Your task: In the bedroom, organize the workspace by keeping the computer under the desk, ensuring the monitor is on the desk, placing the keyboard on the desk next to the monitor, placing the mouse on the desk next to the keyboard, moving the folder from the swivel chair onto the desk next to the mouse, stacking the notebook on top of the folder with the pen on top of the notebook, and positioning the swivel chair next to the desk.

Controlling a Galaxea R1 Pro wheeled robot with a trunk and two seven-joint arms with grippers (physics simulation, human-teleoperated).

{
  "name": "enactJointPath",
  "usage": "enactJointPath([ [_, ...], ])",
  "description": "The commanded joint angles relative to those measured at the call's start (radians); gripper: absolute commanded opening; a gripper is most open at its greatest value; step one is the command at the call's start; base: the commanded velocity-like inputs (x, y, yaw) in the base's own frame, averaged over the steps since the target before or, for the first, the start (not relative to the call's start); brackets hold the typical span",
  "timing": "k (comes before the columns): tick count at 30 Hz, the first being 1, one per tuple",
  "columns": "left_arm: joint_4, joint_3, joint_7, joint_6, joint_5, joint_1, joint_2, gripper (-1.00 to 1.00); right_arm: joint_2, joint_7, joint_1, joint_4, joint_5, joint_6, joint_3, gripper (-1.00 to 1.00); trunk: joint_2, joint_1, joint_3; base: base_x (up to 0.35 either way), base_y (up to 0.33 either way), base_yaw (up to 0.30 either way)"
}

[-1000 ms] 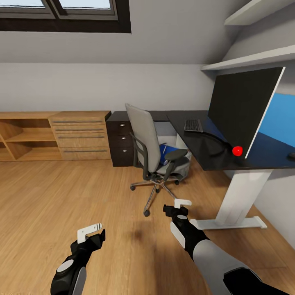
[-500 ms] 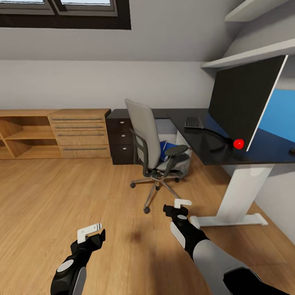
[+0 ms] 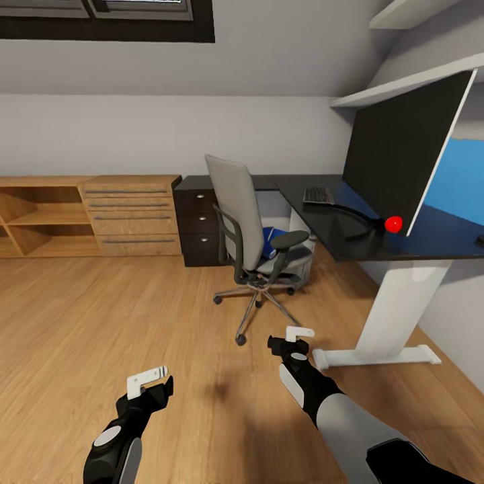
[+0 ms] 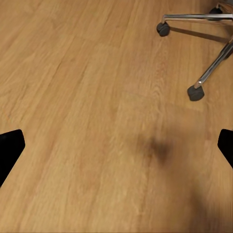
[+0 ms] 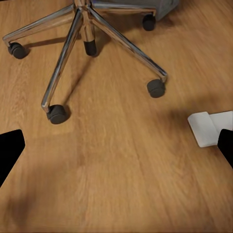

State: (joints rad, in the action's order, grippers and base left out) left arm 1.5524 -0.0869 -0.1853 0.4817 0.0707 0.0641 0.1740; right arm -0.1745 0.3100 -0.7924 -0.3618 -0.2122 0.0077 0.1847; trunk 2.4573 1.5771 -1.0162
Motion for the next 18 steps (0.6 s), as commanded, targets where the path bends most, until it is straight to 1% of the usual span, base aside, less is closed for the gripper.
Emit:
enactJointPath([
  [1, 0.002, -0.001, -0.005, 0.005, 0.008, 0.000, 0.000, 1.00, 0.000, 0.008, -0.001, 0.000, -0.009, 0.001, 0.007, 1.00, 0.008, 0.004, -0.004, 0.000, 0.000, 0.000],
  [6, 0.002, -0.001, -0.005, 0.005, 0.008, 0.000, 0.000, 1.00, 0.000, 0.006, -0.001, 0.000, -0.009, -0.001, 0.007, 1.00, 0.043, 0.023, -0.018, 0.000, 0.000, -0.011],
  [7, 0.002, -0.001, -0.005, 0.005, 0.008, 0.000, 0.000, 1.00, 0.000, 0.006, -0.001, 0.000, -0.009, -0.001, 0.007, 1.00, 0.043, 0.023, -0.021, 0.000, 0.000, -0.049],
  [18, 0.002, -0.001, -0.005, 0.003, 0.006, 0.000, 0.000, 1.00, 0.000, 0.006, -0.001, 0.000, -0.009, -0.003, 0.007, 1.00, 0.043, 0.023, -0.006, 0.000, 0.000, -0.069],
])
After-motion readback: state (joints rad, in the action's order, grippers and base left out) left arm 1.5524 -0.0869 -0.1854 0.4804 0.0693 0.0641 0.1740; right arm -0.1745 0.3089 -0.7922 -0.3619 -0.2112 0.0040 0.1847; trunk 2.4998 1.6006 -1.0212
